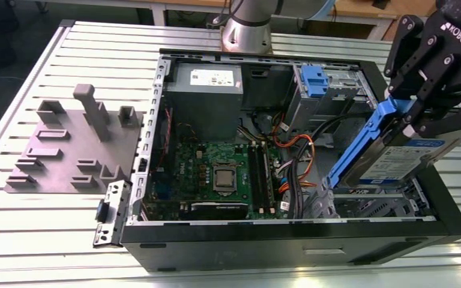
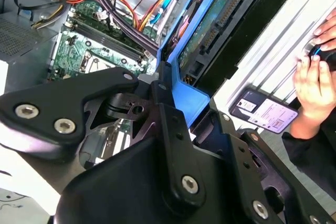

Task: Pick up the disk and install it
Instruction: 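Insert the disk into the insertion slot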

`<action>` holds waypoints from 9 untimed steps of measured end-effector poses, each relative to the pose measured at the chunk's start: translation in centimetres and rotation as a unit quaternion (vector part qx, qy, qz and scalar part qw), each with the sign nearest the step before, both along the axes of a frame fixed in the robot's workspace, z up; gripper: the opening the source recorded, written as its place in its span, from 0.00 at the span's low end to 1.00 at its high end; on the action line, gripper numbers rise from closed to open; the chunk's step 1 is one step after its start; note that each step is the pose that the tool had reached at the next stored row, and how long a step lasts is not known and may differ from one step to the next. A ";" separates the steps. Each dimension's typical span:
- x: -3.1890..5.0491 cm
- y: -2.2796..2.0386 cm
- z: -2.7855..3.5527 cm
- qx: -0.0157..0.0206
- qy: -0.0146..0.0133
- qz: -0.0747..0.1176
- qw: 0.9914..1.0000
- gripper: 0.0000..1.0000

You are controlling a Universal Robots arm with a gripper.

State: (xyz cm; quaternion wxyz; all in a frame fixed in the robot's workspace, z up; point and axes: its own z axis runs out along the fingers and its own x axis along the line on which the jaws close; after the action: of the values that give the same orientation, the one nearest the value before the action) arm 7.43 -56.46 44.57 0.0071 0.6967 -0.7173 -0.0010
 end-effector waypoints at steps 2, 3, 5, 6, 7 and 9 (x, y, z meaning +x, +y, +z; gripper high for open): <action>0.06 0.00 -0.09 0.000 0.000 0.000 1.000 0.36; 0.08 0.00 -0.13 0.001 0.000 0.000 1.000 0.36; 0.10 0.00 -0.22 0.001 0.000 0.000 1.000 0.36; 0.11 0.00 -0.27 0.001 0.000 0.000 1.000 0.36; 0.12 0.00 -0.32 0.001 0.000 0.000 1.000 0.36; 0.12 0.00 -0.44 0.001 0.000 0.000 1.000 0.36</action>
State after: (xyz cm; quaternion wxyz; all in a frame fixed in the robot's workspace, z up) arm 7.55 -56.46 44.13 0.0062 0.6970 -0.7171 -0.0016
